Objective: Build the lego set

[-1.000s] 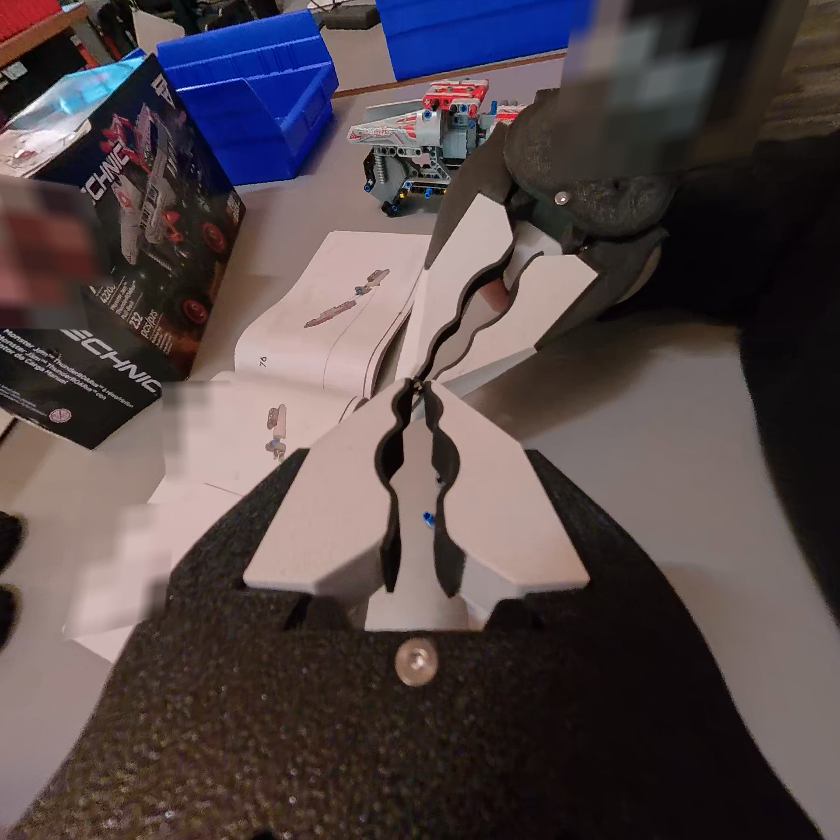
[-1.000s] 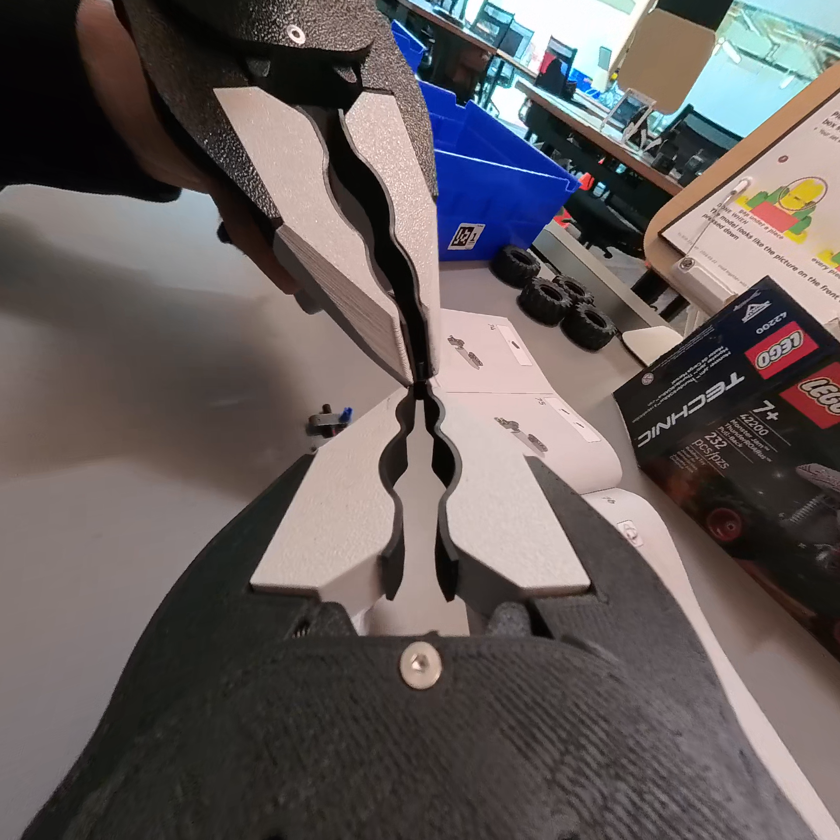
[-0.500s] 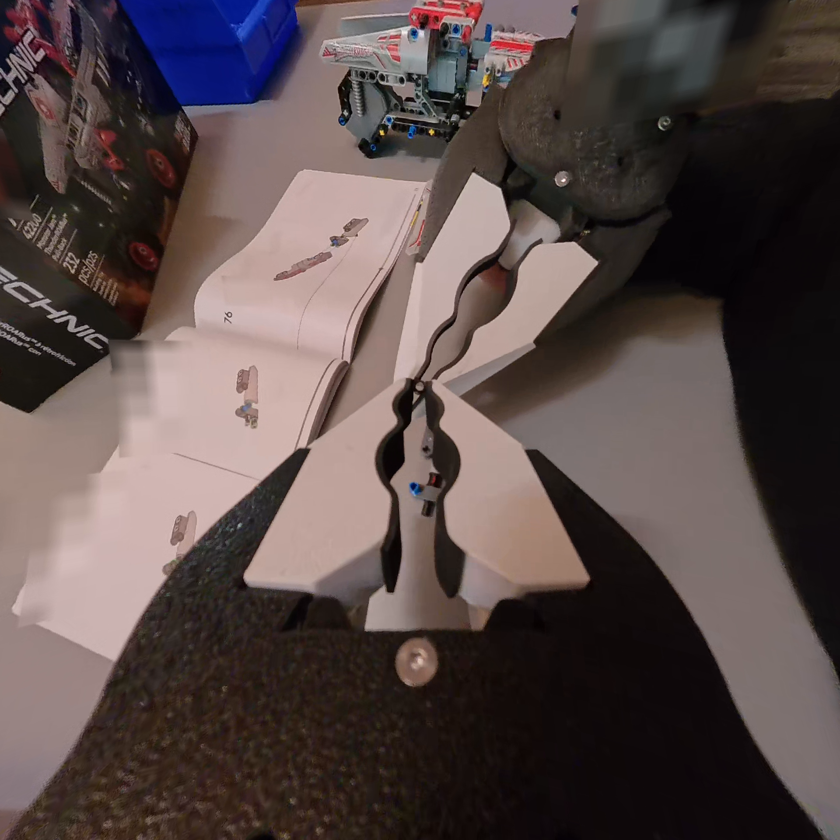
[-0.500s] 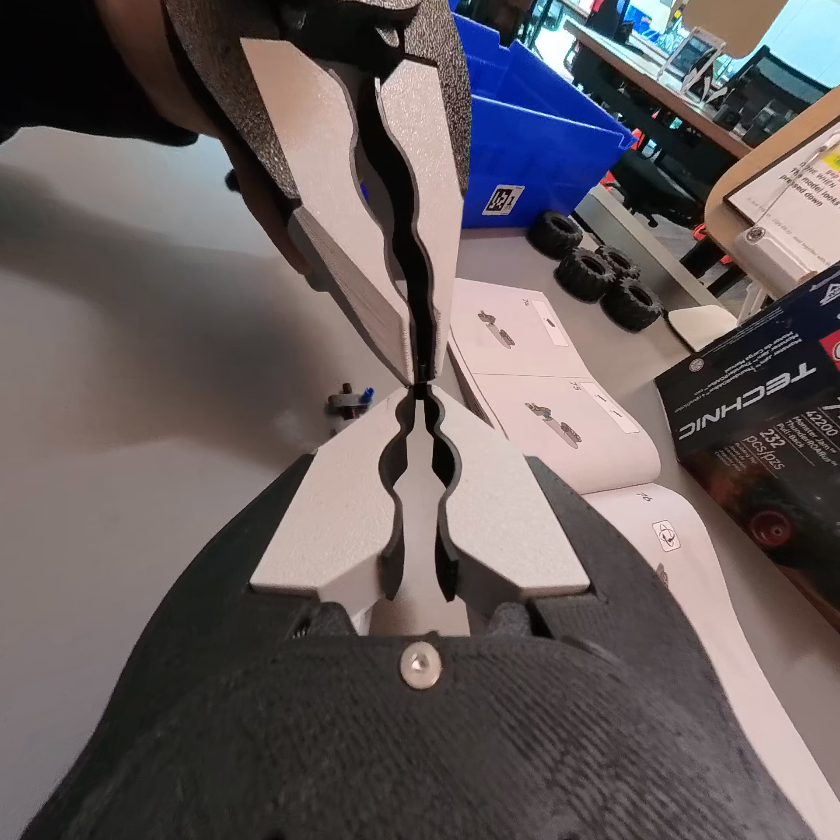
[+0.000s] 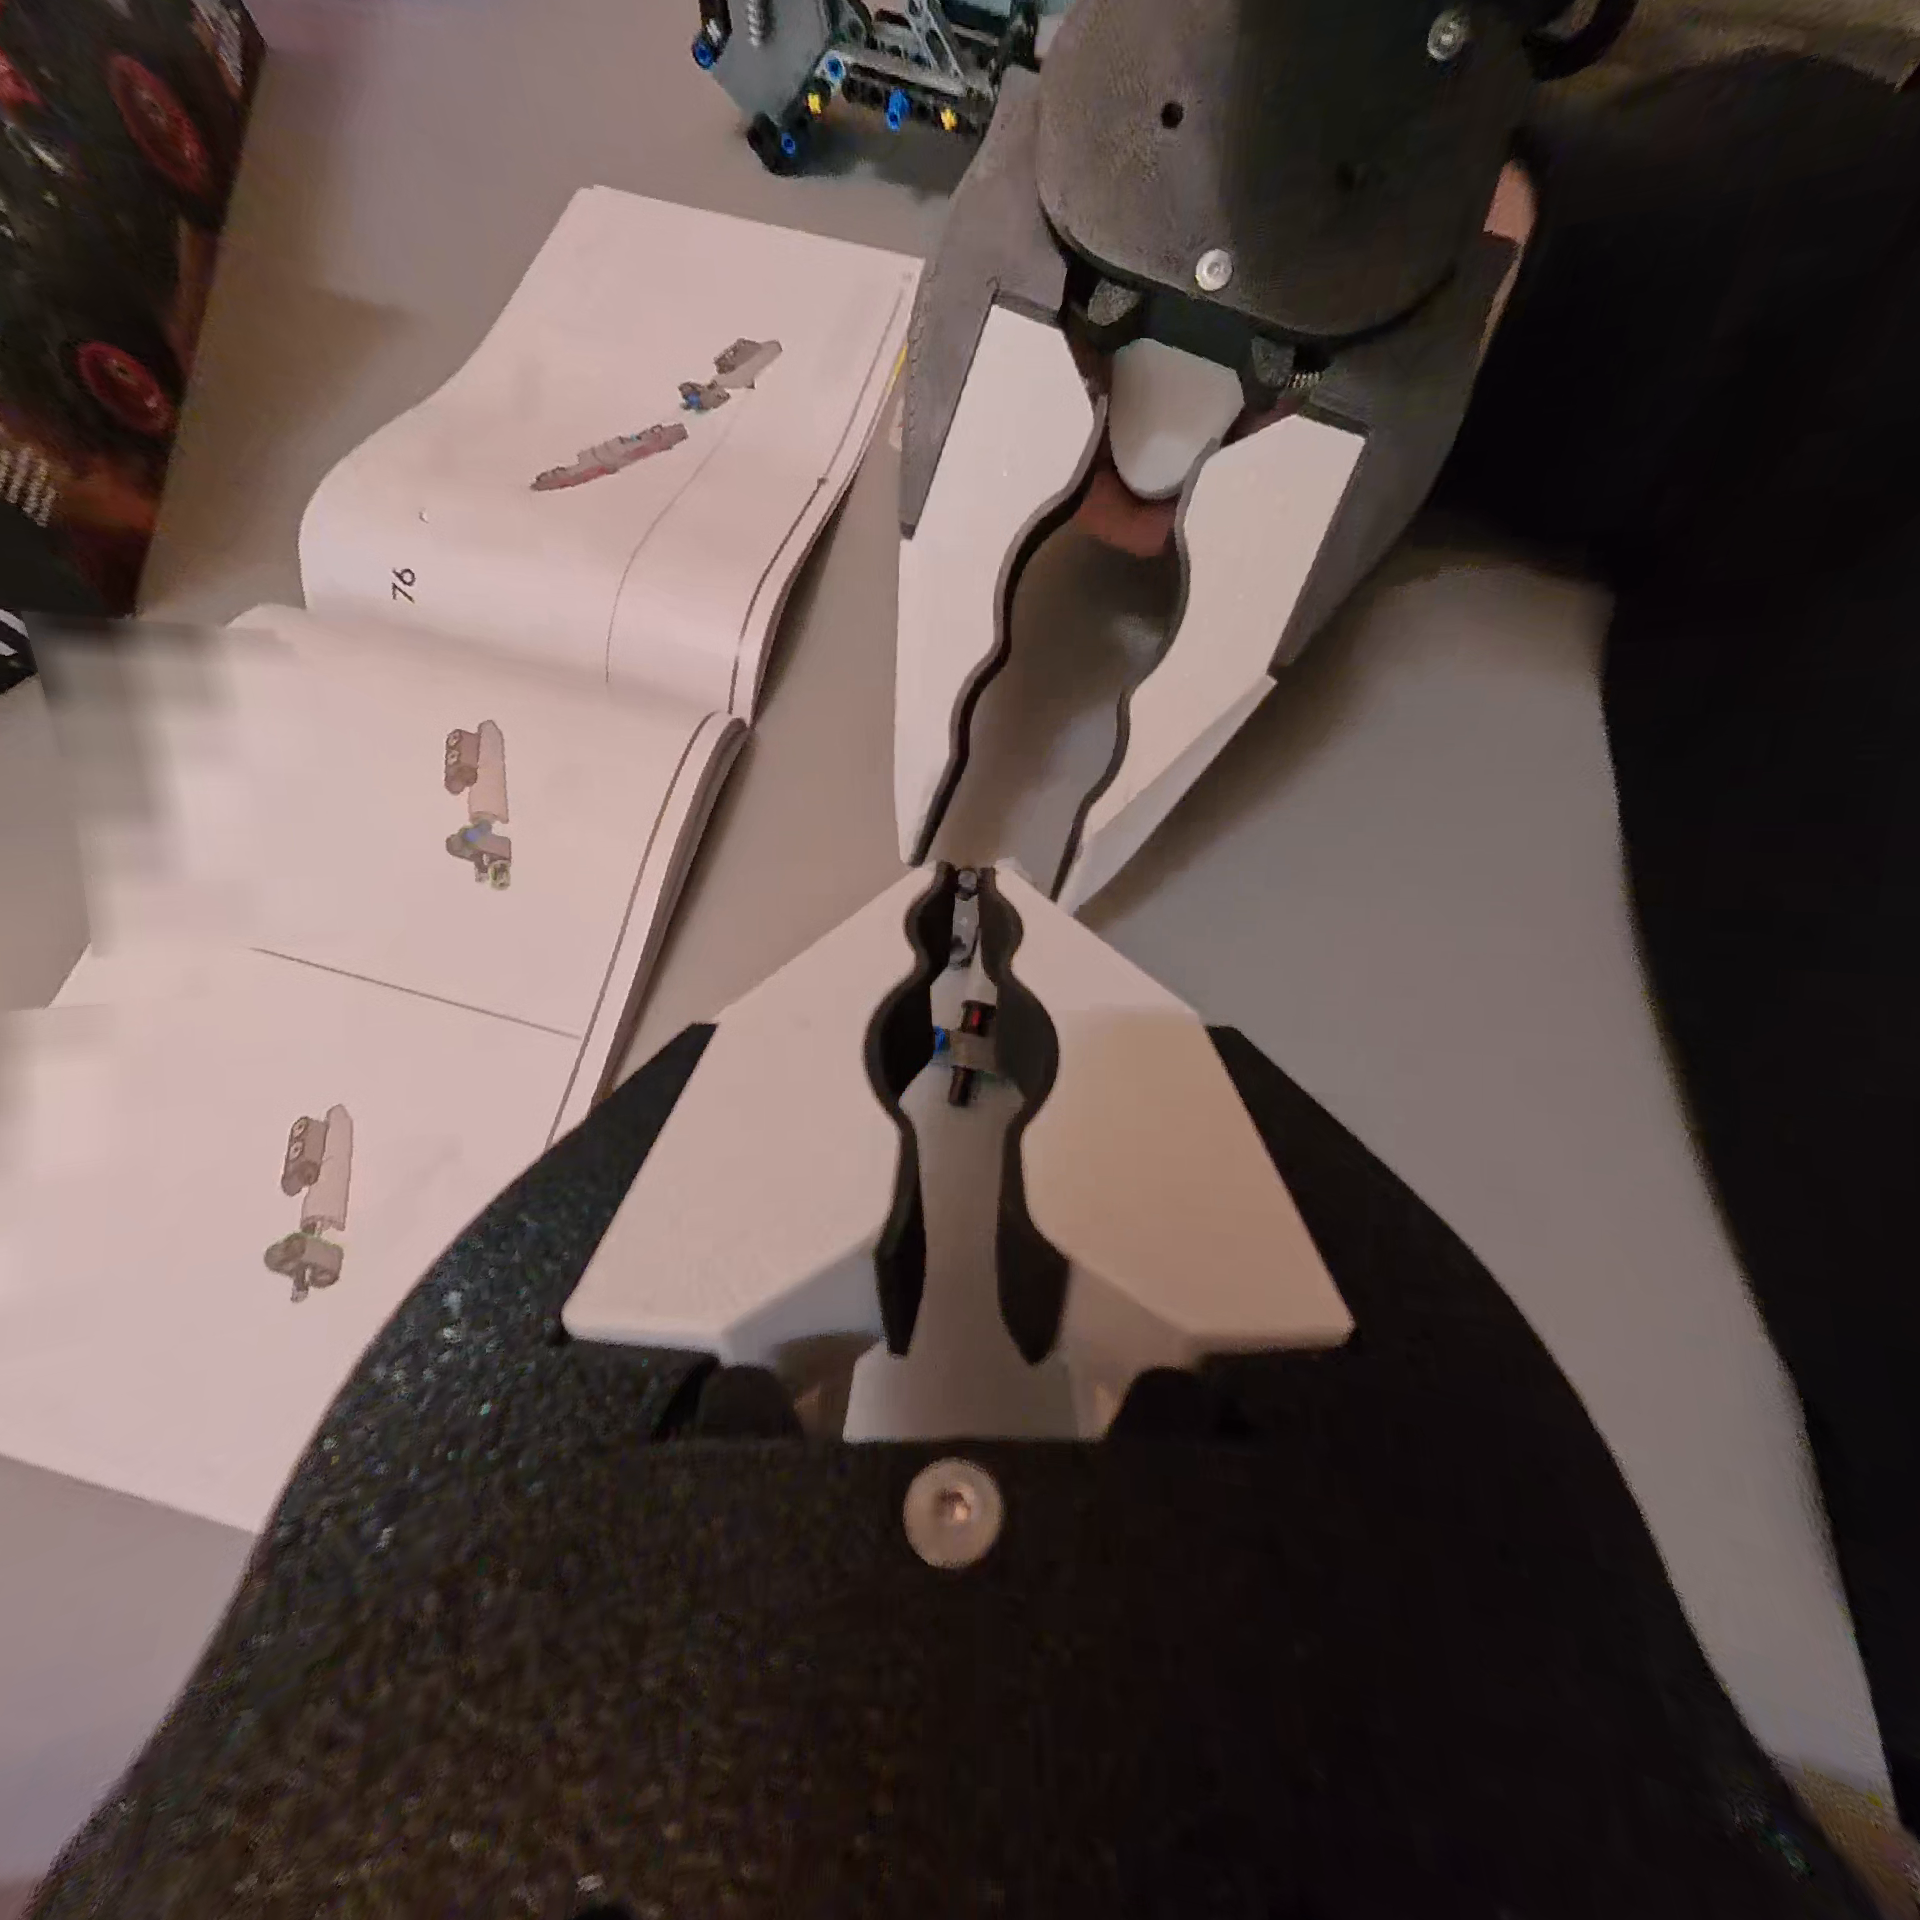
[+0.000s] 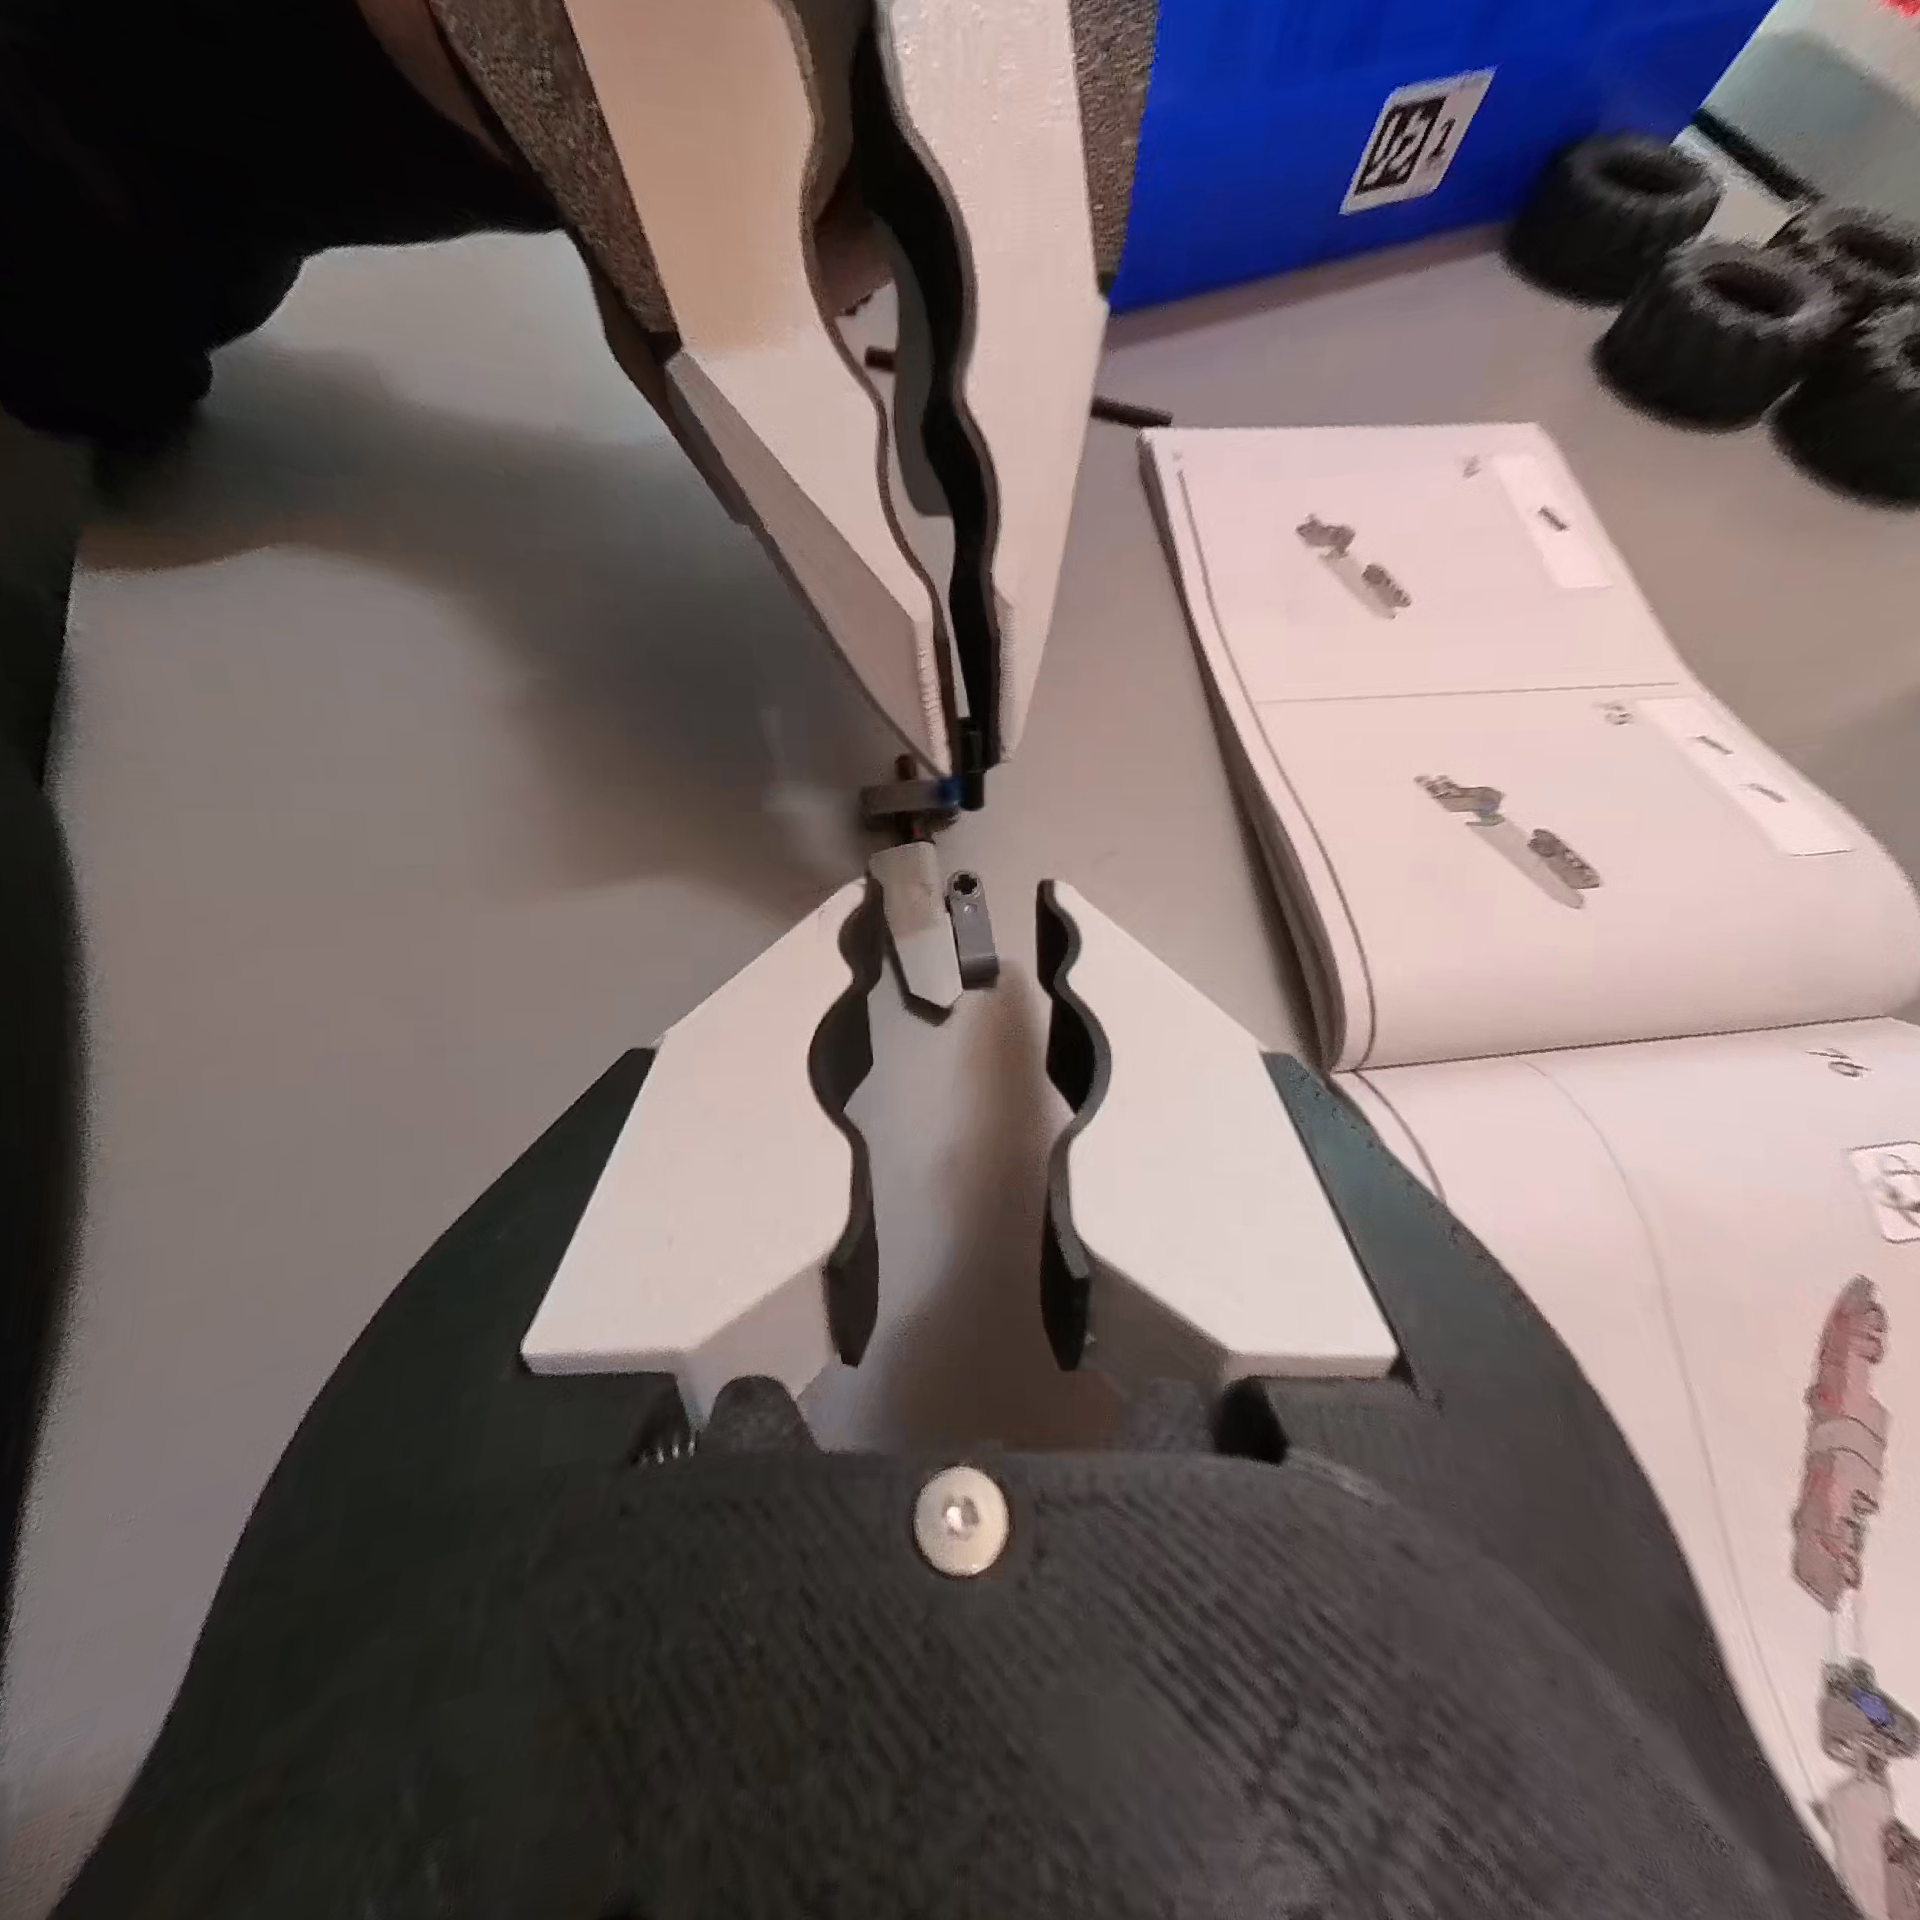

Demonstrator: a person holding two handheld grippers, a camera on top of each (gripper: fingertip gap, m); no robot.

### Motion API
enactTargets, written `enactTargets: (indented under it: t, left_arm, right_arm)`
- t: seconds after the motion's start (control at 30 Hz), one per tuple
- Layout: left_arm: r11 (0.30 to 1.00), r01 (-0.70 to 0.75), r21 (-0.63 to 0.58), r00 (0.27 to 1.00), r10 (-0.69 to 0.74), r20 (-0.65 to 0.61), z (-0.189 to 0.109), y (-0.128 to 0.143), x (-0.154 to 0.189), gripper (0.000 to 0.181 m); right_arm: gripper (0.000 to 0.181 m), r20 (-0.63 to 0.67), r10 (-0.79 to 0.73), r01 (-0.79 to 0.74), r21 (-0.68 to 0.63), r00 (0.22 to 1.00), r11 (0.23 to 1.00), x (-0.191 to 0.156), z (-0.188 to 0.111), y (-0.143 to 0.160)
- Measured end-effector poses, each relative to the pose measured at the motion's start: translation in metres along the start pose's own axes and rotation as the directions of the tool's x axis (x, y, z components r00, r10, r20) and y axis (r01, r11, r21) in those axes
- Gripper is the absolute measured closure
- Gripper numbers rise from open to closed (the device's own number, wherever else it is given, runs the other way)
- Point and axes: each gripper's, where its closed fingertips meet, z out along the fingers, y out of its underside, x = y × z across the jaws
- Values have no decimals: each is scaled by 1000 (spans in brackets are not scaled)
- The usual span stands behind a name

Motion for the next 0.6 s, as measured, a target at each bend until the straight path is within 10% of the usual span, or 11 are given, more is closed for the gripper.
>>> enactTargets:
  t: [0.03,0.6]
  left_arm:
    - [1000,3,-17,1000,-3,-5,2,3,-1,180]
    - [984,-18,-177,1000,17,-7,18,26,-5,180]
  right_arm:
    - [155,18,3,-3,-22,1000,1000,-2,2,3]
    - [161,129,107,-91,-122,986,988,-1,9,17]
